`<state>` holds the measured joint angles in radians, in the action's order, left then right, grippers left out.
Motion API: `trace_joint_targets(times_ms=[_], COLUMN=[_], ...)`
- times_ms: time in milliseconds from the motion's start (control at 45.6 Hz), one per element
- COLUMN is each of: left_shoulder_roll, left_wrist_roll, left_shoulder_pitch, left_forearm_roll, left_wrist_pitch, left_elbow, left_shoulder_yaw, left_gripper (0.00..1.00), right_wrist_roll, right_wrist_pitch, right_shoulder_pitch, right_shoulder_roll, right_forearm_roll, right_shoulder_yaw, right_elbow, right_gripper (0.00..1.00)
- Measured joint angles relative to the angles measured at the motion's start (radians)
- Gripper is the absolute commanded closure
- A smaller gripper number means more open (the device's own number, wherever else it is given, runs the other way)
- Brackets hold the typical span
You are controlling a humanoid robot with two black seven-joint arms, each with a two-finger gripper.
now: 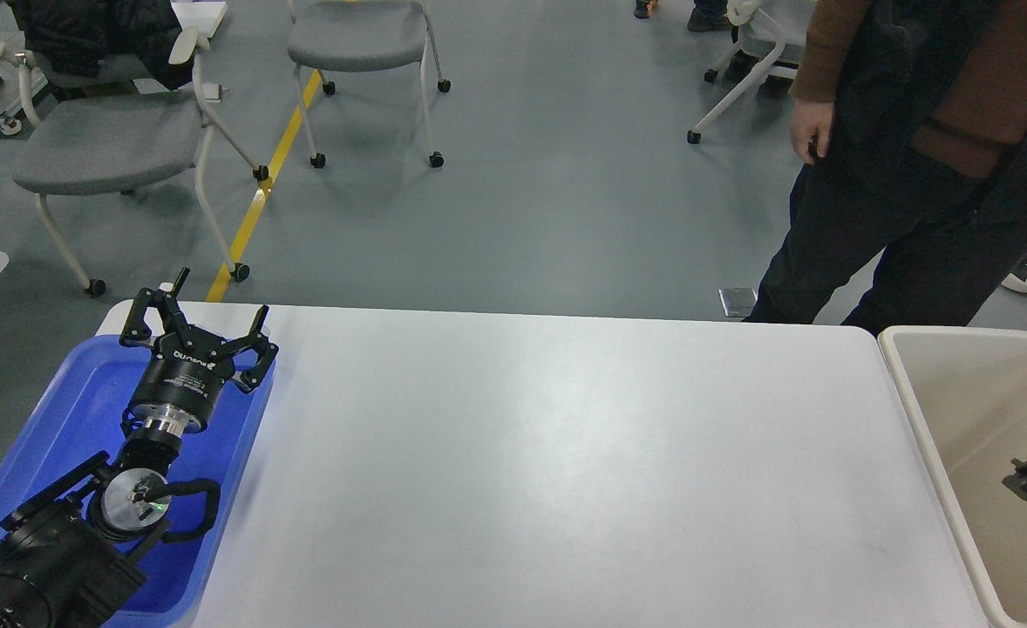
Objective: Tidy desktop
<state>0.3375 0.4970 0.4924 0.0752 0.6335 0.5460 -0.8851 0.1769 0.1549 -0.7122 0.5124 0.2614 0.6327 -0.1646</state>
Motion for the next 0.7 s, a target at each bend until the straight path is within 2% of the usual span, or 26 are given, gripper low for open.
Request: trace_joint_targets(times_ms=[329, 526, 701], left_shoulder_roll=[0.0, 0.0, 0.0], left_wrist_roll=[0.0, 0.0, 0.0], left_shoulder_pitch=[0.0, 0.0, 0.0], left_forearm_roll=[0.001, 0.001, 0.001], left_wrist_pitch=[0.0, -0.001, -0.002], left_elbow=[0.0, 0.0, -0.001], left_shoulder_yaw=[0.0, 0.0, 0.0], left_gripper=[0.0, 0.0, 0.0], right_wrist_roll=[-0.033, -0.062, -0.074], right_wrist_pitch=[-0.169, -0.357, -0.455], right_shoulder_pitch=[0.011, 0.049, 0.084], right_shoulder_roll=[0.021, 0.026, 0.02], right_forearm_roll=[0.008, 0.009, 0.008], right_shoulder_yaw=[0.199, 0.305, 0.361], right_elbow=[-0.1, -0.264, -0.458], right_gripper=[0.0, 0.0, 0.0])
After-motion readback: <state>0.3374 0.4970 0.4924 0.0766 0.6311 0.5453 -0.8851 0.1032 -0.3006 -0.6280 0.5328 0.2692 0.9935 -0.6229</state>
